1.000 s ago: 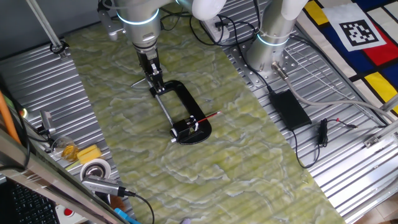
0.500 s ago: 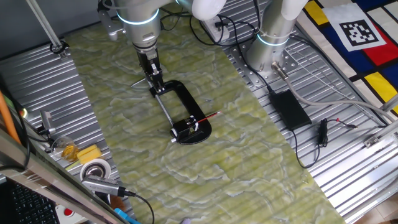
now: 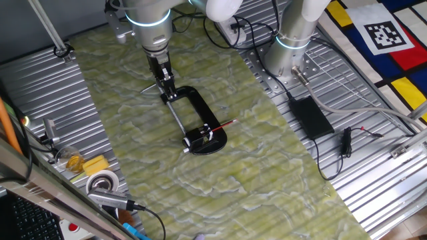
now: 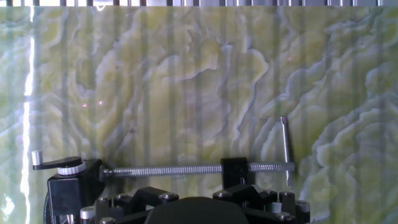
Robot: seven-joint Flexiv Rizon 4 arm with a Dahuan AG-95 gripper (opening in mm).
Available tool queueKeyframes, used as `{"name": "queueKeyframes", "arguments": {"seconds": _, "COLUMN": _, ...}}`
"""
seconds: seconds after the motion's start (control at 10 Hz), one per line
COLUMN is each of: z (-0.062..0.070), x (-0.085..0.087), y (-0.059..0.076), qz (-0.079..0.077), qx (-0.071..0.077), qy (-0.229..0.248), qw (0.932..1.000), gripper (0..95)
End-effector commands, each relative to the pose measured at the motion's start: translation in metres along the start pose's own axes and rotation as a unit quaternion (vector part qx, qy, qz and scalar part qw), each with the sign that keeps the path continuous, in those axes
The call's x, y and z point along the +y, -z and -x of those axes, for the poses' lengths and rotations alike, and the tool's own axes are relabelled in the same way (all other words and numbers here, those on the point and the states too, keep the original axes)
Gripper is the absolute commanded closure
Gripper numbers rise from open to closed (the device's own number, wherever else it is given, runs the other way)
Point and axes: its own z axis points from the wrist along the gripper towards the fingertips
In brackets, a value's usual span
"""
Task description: Sharpen the pencil with a pencil sharpener
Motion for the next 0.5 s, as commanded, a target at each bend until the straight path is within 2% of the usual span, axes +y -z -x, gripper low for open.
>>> {"name": "queueKeyframes", "arguments": {"seconds": 0.1, "z": -0.0001, "x": 0.0, "y": 0.0, "qz": 0.0, "qx": 0.0, "qy": 0.0, "qw": 1.0, "gripper": 0.0}}
{"name": "queueKeyframes", "arguments": {"seconds": 0.2, "z": -0.0001, "x": 0.0, "y": 0.0, "qz": 0.01, "qx": -0.001, "qy": -0.016, "qw": 0.9998, "gripper": 95.0}}
{"name": "queueKeyframes", "arguments": {"seconds": 0.5, "z": -0.0001, "x": 0.0, "y": 0.0, "qz": 0.01, "qx": 0.0, "qy": -0.016, "qw": 0.9998, "gripper": 95.0}}
